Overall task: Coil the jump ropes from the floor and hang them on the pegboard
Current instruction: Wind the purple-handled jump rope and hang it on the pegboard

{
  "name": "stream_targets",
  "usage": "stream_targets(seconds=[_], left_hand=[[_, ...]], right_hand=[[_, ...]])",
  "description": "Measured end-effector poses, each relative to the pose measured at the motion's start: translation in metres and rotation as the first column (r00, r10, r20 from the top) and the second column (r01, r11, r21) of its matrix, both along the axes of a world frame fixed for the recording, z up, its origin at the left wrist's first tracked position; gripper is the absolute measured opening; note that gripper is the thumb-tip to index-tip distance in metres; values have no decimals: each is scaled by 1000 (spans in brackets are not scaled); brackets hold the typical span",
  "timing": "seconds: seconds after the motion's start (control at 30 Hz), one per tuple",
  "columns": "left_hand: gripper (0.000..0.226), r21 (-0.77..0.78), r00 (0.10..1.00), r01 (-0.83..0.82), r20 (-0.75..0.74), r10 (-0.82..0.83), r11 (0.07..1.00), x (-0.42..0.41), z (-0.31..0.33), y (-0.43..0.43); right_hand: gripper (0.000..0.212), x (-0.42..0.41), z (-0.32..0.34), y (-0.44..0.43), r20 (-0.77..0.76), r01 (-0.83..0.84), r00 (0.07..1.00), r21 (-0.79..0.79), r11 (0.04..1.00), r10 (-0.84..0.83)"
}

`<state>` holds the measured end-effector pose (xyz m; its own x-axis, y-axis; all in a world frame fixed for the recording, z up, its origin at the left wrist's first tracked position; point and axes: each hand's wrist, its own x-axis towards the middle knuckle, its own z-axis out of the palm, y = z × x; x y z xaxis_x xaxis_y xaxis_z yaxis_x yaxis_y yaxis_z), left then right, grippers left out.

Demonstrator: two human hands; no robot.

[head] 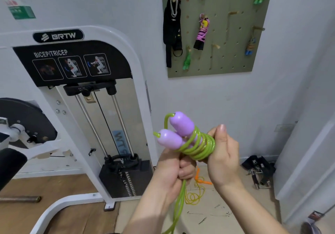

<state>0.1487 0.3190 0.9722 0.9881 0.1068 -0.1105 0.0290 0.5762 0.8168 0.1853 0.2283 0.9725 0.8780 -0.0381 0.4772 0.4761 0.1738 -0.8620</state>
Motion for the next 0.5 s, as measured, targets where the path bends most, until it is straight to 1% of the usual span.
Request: stream_targets(seconds=[0.03,0.07,0.1,0.17,0.2,0.23,0.27,0.3,0.33,0.37,0.43,0.47,0.5], left_hand=[[48,113,994,-95,62,88,989,-2,9,-2],[42,216,979,-204,74,192,955,-2,2,-2],[32,308,971,-236,103,215,921,-4,-1,-3],[18,498,975,-223,105,197,838,-7,-15,2],[17,615,976,-219,138,170,758,-9,-19,1],[24,743,976,-215,160,144,634,-12,-25,2],[33,886,979,-201,174,104,418,-14,-30,2],[41,979,983,-180,175,61,95,-17,-33,3],[46,963,981,-170,185,54,-210,-20,-34,3],[50,905,980,-155,192,55,-397,-23,-29,2],[49,804,993,-110,117,-26,-584,-25,-20,-1],[41,726,992,-125,91,-86,-676,-27,-19,-5],[31,676,991,-129,55,-125,-725,-30,-16,-8]], right_hand=[[55,1,-4,2,-87,25,996,61,998,-20],[57,1,-5,6,-181,43,983,111,993,-23],[59,4,-7,9,-270,56,963,149,987,-14],[58,13,-11,13,-420,100,907,260,960,19],[59,17,-12,13,-473,122,881,281,952,27],[64,21,-16,14,-488,134,873,267,954,14],[69,23,-20,15,-488,139,873,220,966,-14],[72,25,-26,14,-477,143,877,158,977,-51],[72,26,-33,13,-466,155,880,90,984,-96],[70,26,-38,11,-443,180,881,-7,984,-164],[66,24,-45,8,-313,268,894,-201,942,-321],[64,24,-48,5,-217,308,899,-307,901,-381],[59,24,-49,2,-110,336,903,-424,841,-416]])
